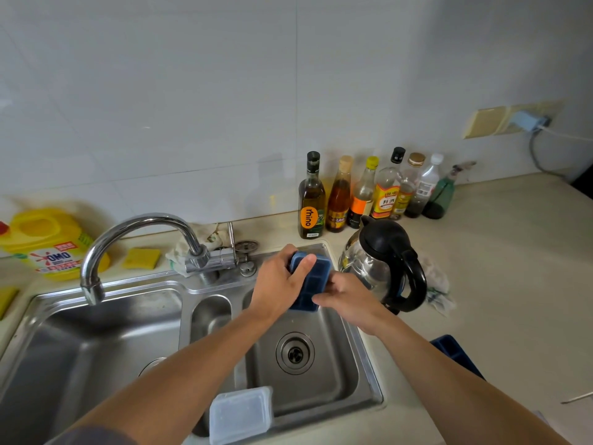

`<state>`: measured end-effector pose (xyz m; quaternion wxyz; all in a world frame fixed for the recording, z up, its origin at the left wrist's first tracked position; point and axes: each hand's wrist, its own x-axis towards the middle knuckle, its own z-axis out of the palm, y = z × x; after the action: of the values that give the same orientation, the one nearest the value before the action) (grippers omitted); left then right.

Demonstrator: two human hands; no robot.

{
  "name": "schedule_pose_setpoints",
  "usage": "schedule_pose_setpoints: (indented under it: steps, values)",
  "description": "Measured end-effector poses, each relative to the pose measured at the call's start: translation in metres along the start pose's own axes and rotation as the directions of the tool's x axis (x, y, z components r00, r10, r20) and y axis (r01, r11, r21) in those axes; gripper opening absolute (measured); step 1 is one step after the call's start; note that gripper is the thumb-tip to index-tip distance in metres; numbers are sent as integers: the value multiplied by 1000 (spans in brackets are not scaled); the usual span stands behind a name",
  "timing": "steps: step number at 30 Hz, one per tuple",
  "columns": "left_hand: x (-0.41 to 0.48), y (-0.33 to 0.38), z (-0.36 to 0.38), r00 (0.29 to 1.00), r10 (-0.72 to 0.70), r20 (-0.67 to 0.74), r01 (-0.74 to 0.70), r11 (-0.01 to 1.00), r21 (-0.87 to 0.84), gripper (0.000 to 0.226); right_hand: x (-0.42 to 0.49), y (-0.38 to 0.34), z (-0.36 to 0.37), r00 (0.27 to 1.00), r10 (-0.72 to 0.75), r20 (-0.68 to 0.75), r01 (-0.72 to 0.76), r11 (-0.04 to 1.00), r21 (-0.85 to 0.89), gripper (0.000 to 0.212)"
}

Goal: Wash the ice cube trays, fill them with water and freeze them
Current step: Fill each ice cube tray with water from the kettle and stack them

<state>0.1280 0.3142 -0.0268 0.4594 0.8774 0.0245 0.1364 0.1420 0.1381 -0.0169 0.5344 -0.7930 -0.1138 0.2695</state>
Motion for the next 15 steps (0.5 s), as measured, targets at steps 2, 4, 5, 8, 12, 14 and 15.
schedule_pose_setpoints:
  steps: [2,4,5,8,12,14,15]
  values:
    - [-1,-1,-2,999,-28,38,30,998,-54,50,0,1,-1,999,-14,-42,15,1000,23,27]
    - [-7,-4,-2,992,-79,98,88,992,-95,56,-1,3,-3,997,-14,-79,19,998,56,26]
    - [-11,-7,-1,986,-99,137,111,990,-85,61,-1,3,-4,996,-11,-92,18,997,77,26]
    - [-20,-14,3,969,-138,204,152,987,-57,51,-1,3,-7,995,-6,-97,18,992,126,29]
    - [-15,-11,0,973,-103,206,97,995,36,42,-3,3,-8,996,-16,-83,27,991,132,26]
    - [-15,-10,-1,974,-90,206,79,995,62,42,-3,3,-8,997,-22,-80,31,993,110,25]
    - [-16,-11,-1,975,-87,204,75,995,66,42,-3,3,-8,996,-22,-81,30,994,102,25]
